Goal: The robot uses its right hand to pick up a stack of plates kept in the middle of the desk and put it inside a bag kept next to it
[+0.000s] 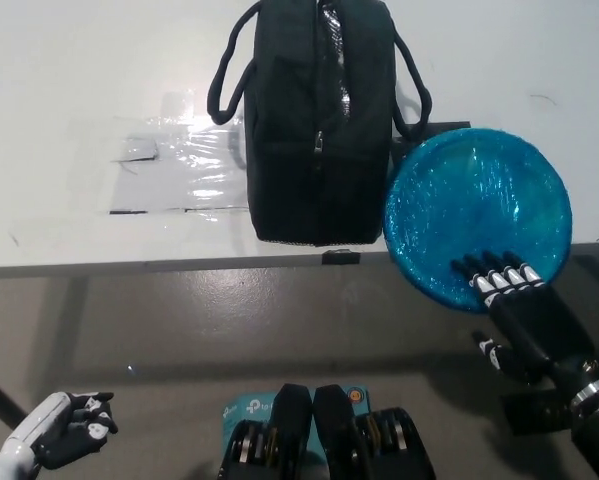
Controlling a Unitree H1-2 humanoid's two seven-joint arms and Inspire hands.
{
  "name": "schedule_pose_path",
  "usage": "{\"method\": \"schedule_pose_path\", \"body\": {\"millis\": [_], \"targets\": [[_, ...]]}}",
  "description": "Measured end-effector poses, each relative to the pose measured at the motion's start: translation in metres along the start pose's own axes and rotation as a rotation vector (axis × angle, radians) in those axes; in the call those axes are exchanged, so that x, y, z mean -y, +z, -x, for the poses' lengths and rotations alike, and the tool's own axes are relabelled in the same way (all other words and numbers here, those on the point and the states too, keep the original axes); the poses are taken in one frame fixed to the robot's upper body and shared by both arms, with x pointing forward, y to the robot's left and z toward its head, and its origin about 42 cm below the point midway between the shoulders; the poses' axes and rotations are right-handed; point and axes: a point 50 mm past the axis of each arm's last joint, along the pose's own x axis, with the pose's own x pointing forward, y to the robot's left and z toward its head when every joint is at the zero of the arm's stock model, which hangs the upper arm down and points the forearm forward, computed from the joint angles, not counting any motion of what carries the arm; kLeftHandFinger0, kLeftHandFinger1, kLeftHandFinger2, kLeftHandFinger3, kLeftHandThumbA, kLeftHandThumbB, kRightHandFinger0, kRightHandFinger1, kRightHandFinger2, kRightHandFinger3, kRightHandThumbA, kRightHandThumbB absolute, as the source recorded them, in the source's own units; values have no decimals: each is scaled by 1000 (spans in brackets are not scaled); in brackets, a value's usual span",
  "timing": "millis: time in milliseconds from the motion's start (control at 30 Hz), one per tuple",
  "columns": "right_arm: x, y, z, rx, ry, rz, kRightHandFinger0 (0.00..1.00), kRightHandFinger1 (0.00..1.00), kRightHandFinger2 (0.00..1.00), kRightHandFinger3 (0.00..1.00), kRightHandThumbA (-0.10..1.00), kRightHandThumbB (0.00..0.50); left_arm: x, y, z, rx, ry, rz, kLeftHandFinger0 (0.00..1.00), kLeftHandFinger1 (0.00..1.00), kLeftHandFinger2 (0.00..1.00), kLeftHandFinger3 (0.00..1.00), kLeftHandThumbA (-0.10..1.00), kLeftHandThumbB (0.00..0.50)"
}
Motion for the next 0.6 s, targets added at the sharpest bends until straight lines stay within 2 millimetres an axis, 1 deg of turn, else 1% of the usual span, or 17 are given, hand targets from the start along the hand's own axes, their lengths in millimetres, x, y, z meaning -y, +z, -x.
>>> {"method": "schedule_pose_path", "body": {"millis": [33, 100, 133, 233, 267, 300, 333, 367, 400, 433, 467, 500, 533, 567, 600], "targets": [[0, -3, -2, -11, -22, 29, 1000, 1000, 1000, 1000, 429, 274, 0, 0, 0, 0, -1, -2, 856, 854, 907, 955, -100, 230], [3, -6, -6, -19, -58, 67, 1000, 1000, 1000, 1000, 204, 201, 0, 0, 0, -2, -3, -5, 836, 838, 881, 930, -100, 236], [5, -8, -9, -24, -75, 80, 1000, 1000, 1000, 1000, 147, 160, 1, 0, 0, -2, -4, -5, 838, 843, 883, 931, -100, 230], [6, -14, -14, -38, -111, 116, 1000, 1000, 1000, 1000, 131, 146, 2, -1, 0, -3, -6, -5, 846, 858, 892, 936, -100, 236], [6, -16, -15, -43, -118, 126, 1000, 1000, 1000, 1000, 98, 193, 2, -1, 0, -4, -7, -5, 871, 878, 907, 945, -100, 235], [5, -18, -16, -48, -127, 136, 899, 1000, 1000, 1000, 59, 151, 3, -2, 0, -6, -8, -4, 902, 903, 932, 959, -100, 232], [5, -20, -17, -51, -136, 148, 786, 1000, 1000, 1000, 48, 162, 3, -2, 1, -7, -9, -4, 913, 909, 933, 958, -100, 242], [4, -22, -18, -54, -144, 156, 685, 916, 957, 1000, 17, 197, 4, -3, 1, -8, -10, -4, 937, 924, 934, 959, -100, 240], [4, -23, -19, -56, -154, 164, 620, 857, 903, 1000, -2, 212, 4, -4, 1, -11, -12, -3, 945, 928, 934, 960, -100, 242], [5, -24, -20, -55, -167, 173, 501, 759, 823, 1000, -11, 216, 5, -4, 1, -12, -13, -4, 951, 929, 930, 958, -100, 248], [6, -25, -21, -54, -179, 180, 425, 676, 751, 1000, -10, 186, 5, -4, 1, -12, -14, -4, 927, 900, 914, 949, -100, 248], [11, -25, -25, -49, -212, 196, 277, 543, 621, 1000, -47, 184, 6, -5, 1, -13, -16, -4, 897, 883, 910, 943, -100, 246], [15, -26, -27, -45, -233, 205, 42, 315, 411, 1000, -80, 147, 6, -5, 1, -13, -17, -4, 896, 889, 912, 944, -100, 248], [21, -26, -31, -39, -262, 218, 2, 112, 201, 987, -71, 111, 6, -5, 1, -13, -18, -5, 893, 884, 909, 946, -100, 244], [26, -27, -35, -33, -287, 227, 0, 17, 35, 834, -43, 118, 7, -5, 1, -13, -19, -6, 886, 875, 897, 941, -100, 243]]}}
